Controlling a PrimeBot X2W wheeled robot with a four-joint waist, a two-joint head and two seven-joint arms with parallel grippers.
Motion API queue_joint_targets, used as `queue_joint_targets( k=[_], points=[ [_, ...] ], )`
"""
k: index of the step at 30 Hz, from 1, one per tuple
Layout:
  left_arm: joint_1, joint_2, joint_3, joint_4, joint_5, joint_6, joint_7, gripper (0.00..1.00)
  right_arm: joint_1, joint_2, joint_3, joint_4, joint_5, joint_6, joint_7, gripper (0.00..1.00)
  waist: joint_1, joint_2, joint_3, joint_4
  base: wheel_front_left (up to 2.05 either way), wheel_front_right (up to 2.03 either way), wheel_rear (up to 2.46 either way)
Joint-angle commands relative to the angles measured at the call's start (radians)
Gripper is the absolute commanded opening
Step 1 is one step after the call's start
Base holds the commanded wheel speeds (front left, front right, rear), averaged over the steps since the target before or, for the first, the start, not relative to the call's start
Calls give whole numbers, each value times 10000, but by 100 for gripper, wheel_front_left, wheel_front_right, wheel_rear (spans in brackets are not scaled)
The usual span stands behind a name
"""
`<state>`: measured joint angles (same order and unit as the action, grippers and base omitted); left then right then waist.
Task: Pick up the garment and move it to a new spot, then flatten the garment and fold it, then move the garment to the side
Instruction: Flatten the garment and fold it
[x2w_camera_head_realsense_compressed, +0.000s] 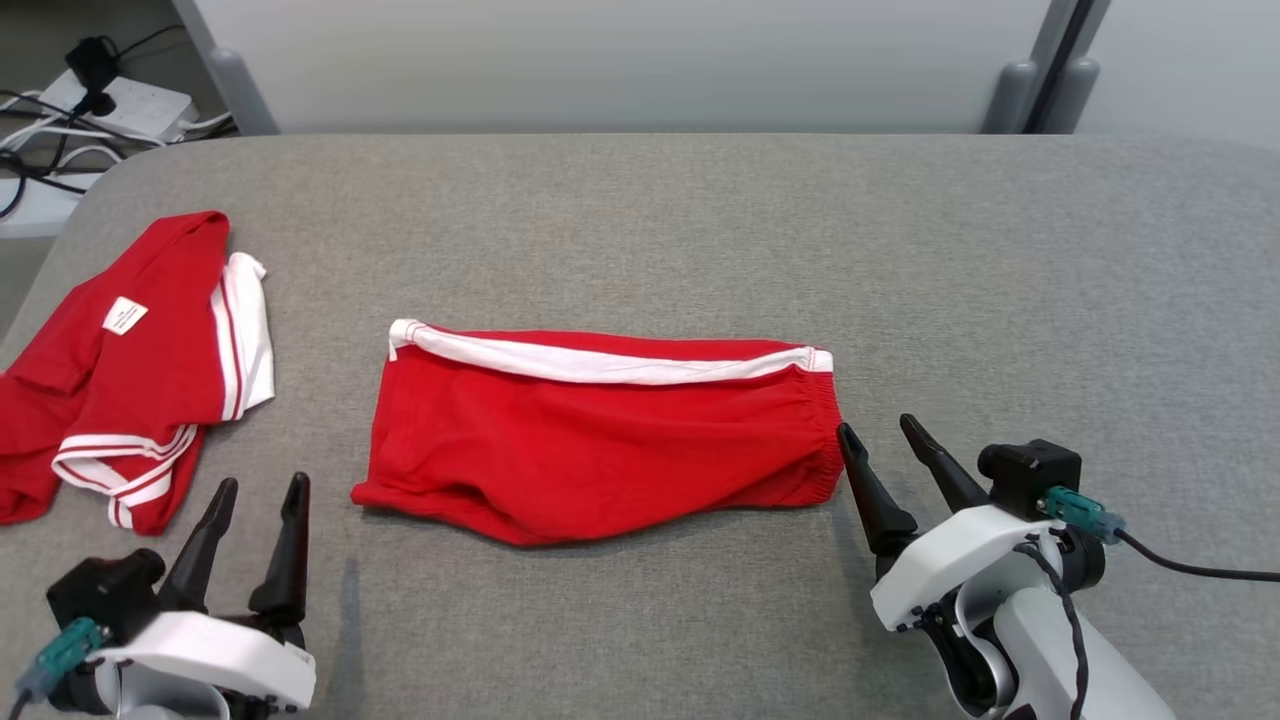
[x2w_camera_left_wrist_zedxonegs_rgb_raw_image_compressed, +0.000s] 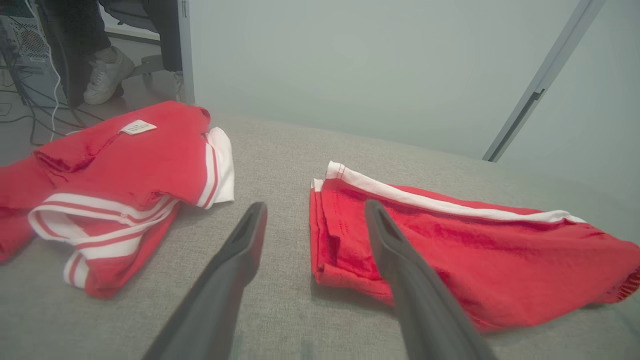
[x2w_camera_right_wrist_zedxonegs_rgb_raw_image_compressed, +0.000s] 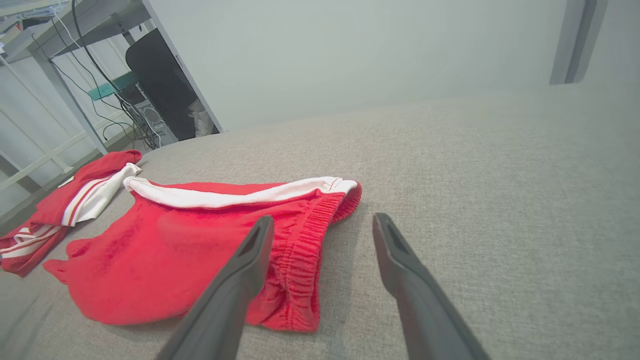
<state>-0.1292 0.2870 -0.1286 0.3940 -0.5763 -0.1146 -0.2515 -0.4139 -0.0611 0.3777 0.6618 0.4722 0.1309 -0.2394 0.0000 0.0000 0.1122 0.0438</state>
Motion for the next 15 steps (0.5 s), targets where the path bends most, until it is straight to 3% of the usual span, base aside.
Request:
queue_joint_targets(
  k=[1,8,15],
  points=[
    [-59,212,460,-387,295,-41,-102,100,-68,109,222,-199,222,-2,-174,100,0,0,56,95,0,0,0],
    [568,1,810,-1265,1166,-139,-102,100,-376,109,223,387,694,-2,-207,100,0,0,213,568,0,0,0],
    [717,31,721,-1805,1303,-157,-103,100,-725,109,165,876,1534,-2,-220,100,0,0,476,996,0,0,0]
  ],
)
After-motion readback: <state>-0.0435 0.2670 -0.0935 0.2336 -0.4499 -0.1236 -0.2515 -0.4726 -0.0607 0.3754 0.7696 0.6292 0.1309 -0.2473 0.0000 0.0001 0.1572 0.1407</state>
